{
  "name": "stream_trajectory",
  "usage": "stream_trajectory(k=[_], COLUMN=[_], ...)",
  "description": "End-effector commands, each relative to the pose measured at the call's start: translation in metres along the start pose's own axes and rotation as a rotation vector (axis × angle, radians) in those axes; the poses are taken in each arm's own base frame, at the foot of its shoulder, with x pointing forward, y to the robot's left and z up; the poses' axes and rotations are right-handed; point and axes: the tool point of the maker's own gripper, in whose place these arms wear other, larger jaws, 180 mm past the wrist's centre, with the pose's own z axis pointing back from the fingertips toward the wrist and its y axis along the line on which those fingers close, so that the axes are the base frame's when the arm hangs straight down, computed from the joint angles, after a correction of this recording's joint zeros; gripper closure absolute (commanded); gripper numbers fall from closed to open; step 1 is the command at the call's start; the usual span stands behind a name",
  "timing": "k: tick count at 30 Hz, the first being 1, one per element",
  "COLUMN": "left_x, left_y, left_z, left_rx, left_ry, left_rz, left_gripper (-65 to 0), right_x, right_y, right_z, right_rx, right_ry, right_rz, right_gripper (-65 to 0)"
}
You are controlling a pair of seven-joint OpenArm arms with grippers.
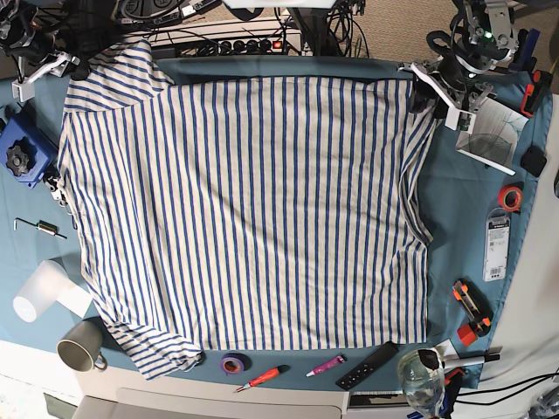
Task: Fold the T-shirt properly
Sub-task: 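Adjust the right gripper's grip on the shoulder corner, then lift the shoulder edge with both grippers and pull it over the shirt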
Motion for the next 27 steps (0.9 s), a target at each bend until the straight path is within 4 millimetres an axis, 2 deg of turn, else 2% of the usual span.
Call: stream_trajectory(k=[1, 3, 6, 8, 9, 22, 27], left_x=[-0.026, -0.034, -0.038, -0.036, -0.035, -0.036, -0.035], left_y=[0.005, 0.003, 0.002, -0.001, -0.002, -0.011, -0.012], left_z=[0.001, 0.001, 0.002, 0.001, 0.001, 0.002, 0.002], left_rx=[0.014, 0.004, -0.001, -0.014, -0.022, -0.067, -0.071], left_ry=[0.111, 0.145, 0.165, 0.157, 0.152, 0.162, 0.160], left_rz=[0.005, 0.010, 0.019, 0.033, 0.042, 0.086, 0.090], left_gripper=[-21.0, -11.9, -0.1, 0.0, 0.0, 0.0, 0.0], right_x=[0.006, 0.007, 0.008, 0.008, 0.008, 0.025, 0.044], right_y=[0.033, 0.035, 0.036, 0.036, 0.036, 0.047, 0.055], right_z=[-0.023, -0.023, -0.023, -0.022, -0.022, -0.013, 0.004], right_rx=[0.107, 0.120, 0.123, 0.122, 0.123, 0.152, 0.145], right_ry=[-0.038, -0.047, -0.049, -0.049, -0.049, -0.098, -0.153], right_rz=[0.028, 0.023, 0.021, 0.021, 0.022, 0.056, 0.109], right_gripper=[-28.9, -27.7, -12.4, -2.1, 0.0, 0.0, 0.0])
